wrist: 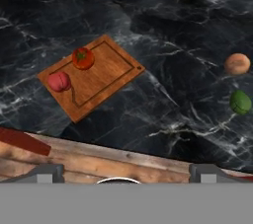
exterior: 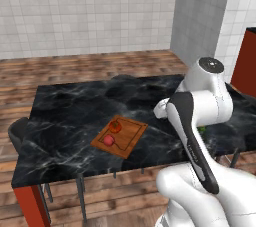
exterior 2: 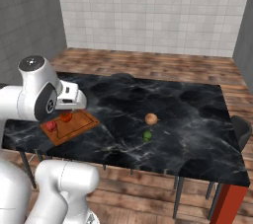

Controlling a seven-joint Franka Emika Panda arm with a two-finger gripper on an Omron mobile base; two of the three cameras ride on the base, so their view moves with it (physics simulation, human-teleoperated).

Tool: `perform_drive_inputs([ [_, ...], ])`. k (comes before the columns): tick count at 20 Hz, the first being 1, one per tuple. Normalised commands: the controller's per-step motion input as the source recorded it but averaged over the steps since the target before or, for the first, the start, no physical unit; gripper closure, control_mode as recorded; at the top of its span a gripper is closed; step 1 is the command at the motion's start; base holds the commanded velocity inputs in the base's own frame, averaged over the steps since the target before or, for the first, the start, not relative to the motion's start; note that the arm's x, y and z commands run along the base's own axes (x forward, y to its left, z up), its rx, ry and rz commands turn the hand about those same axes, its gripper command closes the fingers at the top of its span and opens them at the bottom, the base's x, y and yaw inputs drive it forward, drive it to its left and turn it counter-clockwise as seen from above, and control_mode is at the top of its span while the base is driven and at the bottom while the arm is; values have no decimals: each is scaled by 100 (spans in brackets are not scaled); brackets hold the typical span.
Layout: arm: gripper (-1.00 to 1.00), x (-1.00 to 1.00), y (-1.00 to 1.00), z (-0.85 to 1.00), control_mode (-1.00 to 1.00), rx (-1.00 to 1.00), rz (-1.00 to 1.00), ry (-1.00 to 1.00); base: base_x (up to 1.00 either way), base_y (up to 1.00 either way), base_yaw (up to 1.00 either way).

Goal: Place the avocado, onion, tomato, and bell pepper on the cutting board.

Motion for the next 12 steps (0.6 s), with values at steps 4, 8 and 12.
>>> perform_drive_inputs([
  [4,-100,-4,-10,19,-100,-6,-14,-9,0,0,0],
  [8,-100,0,-21,13,-100,-2,-13,-1,0,0,0],
  [12,-100,0,-36,5,-100,0,-6,0,0,0,0],
])
